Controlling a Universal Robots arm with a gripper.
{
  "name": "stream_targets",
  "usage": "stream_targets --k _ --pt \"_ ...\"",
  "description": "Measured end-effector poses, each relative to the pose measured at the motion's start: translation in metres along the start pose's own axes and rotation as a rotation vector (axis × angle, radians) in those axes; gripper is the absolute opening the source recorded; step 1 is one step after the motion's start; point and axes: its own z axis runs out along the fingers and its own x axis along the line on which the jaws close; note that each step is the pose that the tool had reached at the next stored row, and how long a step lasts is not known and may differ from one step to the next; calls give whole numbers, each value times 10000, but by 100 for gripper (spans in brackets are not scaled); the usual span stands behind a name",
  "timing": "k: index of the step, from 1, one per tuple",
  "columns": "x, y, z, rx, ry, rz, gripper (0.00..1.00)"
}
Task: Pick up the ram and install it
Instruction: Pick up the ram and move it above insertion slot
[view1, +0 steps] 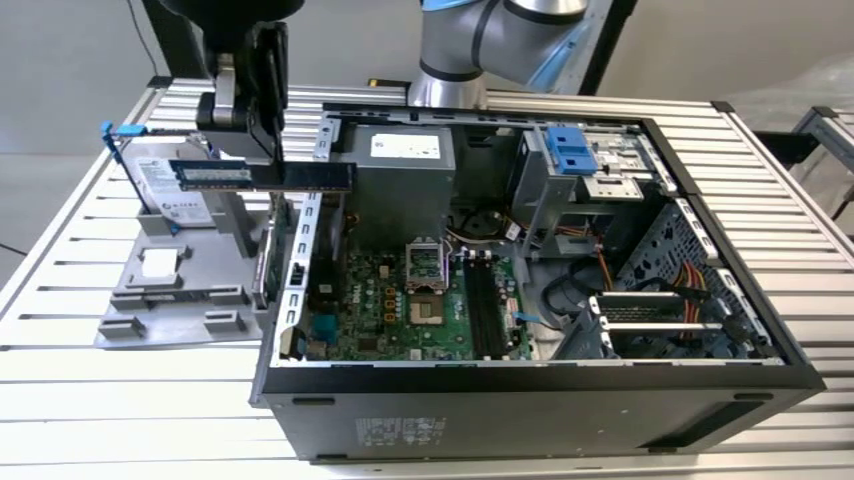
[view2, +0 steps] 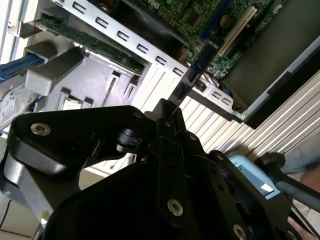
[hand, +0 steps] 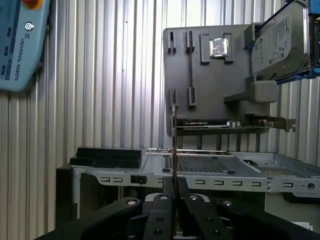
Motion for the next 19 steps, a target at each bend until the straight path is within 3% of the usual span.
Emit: stream_targets --k 12,19 --pt "2 -139 -5 -36 70 2 0" --pt "1 -179 -7 -45 163 7 0"
